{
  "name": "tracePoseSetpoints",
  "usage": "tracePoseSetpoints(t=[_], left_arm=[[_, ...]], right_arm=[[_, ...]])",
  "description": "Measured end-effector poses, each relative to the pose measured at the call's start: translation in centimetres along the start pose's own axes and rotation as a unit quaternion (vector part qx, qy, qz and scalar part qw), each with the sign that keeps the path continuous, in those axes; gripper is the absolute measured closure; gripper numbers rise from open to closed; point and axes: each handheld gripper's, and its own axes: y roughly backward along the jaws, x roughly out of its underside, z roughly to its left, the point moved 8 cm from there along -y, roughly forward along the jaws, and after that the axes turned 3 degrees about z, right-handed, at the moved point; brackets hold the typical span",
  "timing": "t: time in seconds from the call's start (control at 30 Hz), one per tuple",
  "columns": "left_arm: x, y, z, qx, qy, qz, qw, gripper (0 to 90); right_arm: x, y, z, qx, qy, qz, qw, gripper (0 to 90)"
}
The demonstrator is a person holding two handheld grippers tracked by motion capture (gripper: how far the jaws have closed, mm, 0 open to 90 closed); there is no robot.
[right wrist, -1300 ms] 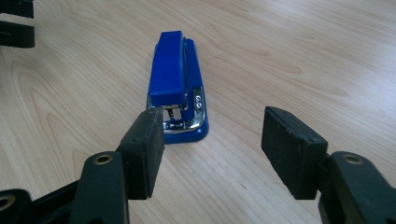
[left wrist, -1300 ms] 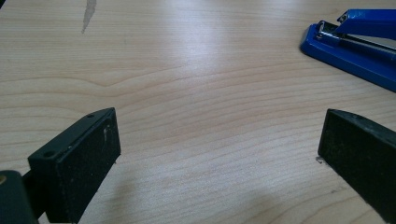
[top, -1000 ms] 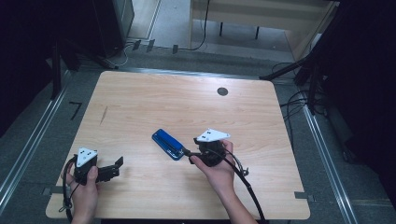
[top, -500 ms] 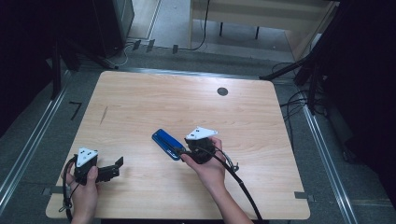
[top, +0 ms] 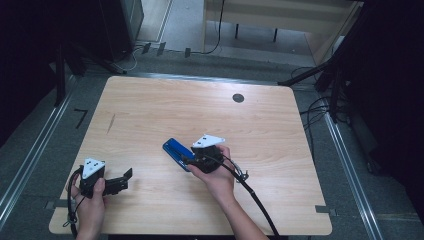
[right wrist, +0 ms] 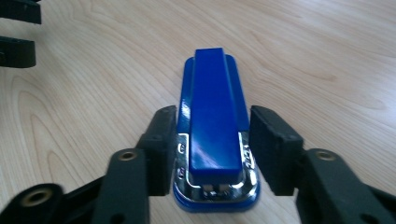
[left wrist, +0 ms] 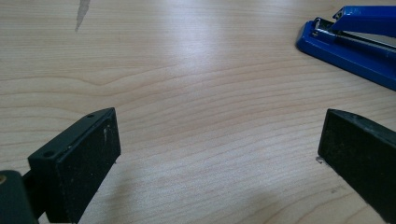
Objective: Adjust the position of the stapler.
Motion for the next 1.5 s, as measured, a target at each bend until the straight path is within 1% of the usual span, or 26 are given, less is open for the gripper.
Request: tracePoseSetpoints(t=[0.1,0.17,0.2,0.3,0.4,0.47,0.53,0.63,0.67,0.7,0.77,0.83,0.97,1.03,1.3,1.43,1.5], left_arm=[[0.0,0.0,0.0,0.001,-0.001,0.0,1.0,0.0],[0.0,0.0,0.0,0.001,-0.001,0.001,1.0,0.0],[0.0,0.0,0.0,0.002,-0.001,0.001,1.0,0.0],[0.0,0.0,0.0,0.002,-0.001,0.001,1.0,0.0],[0.0,0.0,0.0,0.003,-0.001,0.001,1.0,0.0],[0.0,0.0,0.0,0.002,-0.001,0.002,1.0,0.0],[0.0,0.0,0.0,0.002,-0.001,0.002,1.0,0.0],[0.0,-0.1,0.0,0.003,-0.001,0.002,1.0,0.0],[0.0,-0.1,0.0,0.003,-0.001,0.002,1.0,0.0],[0.0,-0.1,0.0,0.003,-0.001,0.003,1.0,0.0],[0.0,-0.1,0.0,0.003,-0.002,0.003,1.0,0.0],[0.0,-0.1,0.0,0.003,-0.002,0.003,1.0,0.0],[0.0,-0.1,0.0,0.004,-0.003,0.004,1.0,0.0],[0.0,-0.1,0.0,0.004,-0.002,0.003,1.0,0.0],[0.0,-0.1,0.0,0.006,0.0,0.001,1.0,0.0],[0.0,-0.1,0.0,0.006,0.0,0.001,1.0,0.0],[0.0,-0.1,0.0,0.006,-0.001,0.002,1.0,0.0]], right_arm=[[0.1,-1.1,0.2,0.005,0.008,0.013,0.9999,55.6],[0.1,-1.7,0.2,0.01,0.005,0.016,0.9998,55.8],[0.1,-1.9,0.1,0.014,0.005,0.018,0.9997,56.5],[0.1,-2.3,0.1,0.014,0.003,0.019,0.9997,57.4],[0.3,-2.9,0.3,0.019,0.012,0.027,0.9994,58.7],[0.3,-3.3,0.3,0.023,0.014,0.031,0.9992,59.5],[0.3,-3.4,0.2,0.022,0.012,0.033,0.9991,60.7],[0.2,-3.7,0.2,0.024,0.016,0.033,0.999,61.6],[0.1,-3.8,0.1,0.024,0.021,0.032,0.999,62.1],[0.1,-3.9,0.2,0.025,0.016,0.034,0.999,62.7],[0.1,-4.0,0.1,0.025,0.018,0.033,0.999,63.7],[0.1,-4.3,0.0,0.03,0.015,0.03,0.999,66.0],[0.1,-4.3,0.0,0.03,0.02,0.031,0.9988,66.7],[0.1,-4.3,0.0,0.031,0.028,0.037,0.9984,67.1],[0.3,-4.0,0.0,0.031,0.035,0.041,0.9981,67.4],[0.6,-3.7,0.1,0.028,0.034,0.045,0.998,67.4],[0.8,-3.4,0.1,0.028,0.038,0.045,0.9979,67.4]])
